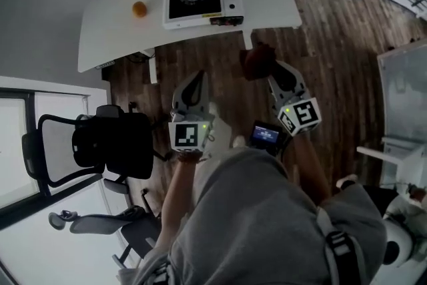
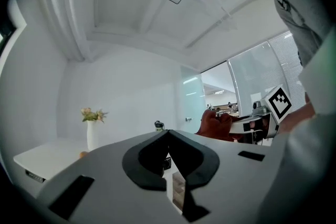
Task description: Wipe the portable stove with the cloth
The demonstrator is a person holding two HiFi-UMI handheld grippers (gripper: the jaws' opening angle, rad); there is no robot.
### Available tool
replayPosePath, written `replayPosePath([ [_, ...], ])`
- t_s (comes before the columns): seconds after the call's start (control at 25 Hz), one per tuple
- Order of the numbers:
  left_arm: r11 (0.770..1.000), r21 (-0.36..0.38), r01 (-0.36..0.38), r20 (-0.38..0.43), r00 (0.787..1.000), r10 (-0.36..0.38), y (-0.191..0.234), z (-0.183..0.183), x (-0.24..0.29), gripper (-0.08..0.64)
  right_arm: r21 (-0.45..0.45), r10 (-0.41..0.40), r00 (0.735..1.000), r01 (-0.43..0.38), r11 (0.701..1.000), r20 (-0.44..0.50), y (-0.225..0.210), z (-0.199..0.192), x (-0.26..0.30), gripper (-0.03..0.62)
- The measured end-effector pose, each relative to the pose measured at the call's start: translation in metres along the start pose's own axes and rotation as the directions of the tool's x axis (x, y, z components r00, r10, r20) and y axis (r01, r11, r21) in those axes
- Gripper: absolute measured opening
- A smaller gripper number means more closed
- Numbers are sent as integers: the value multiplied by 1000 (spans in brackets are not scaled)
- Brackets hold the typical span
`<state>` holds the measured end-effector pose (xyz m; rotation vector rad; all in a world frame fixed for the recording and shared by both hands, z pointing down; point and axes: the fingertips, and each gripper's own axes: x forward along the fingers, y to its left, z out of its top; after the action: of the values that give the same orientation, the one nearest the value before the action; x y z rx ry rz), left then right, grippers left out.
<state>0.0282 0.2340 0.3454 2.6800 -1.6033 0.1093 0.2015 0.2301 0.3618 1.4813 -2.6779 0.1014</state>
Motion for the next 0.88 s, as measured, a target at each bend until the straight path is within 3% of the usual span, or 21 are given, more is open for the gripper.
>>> replayPosePath([
  [0.16, 999, -28, 45, 11, 999, -45, 25, 7, 41, 28, -1, -57, 998, 57, 998, -21, -27, 12, 35, 74],
  [0.48, 995, -12, 101, 48, 994, -100, 100, 21, 114, 28, -23, -137, 990, 137, 990, -31, -55, 41, 126, 74],
  [0.68, 990, -44, 135, 31, 991, -134, 134, 13, 138, 29, -7, -222, 973, 222, 975, -72, -73, 37, 166, 74],
  [0.88, 990, -54, 132, -2, 991, -132, 165, -7, 166, 29, -24, -240, 965, 239, 971, -107, -87, 36, 188, 75],
])
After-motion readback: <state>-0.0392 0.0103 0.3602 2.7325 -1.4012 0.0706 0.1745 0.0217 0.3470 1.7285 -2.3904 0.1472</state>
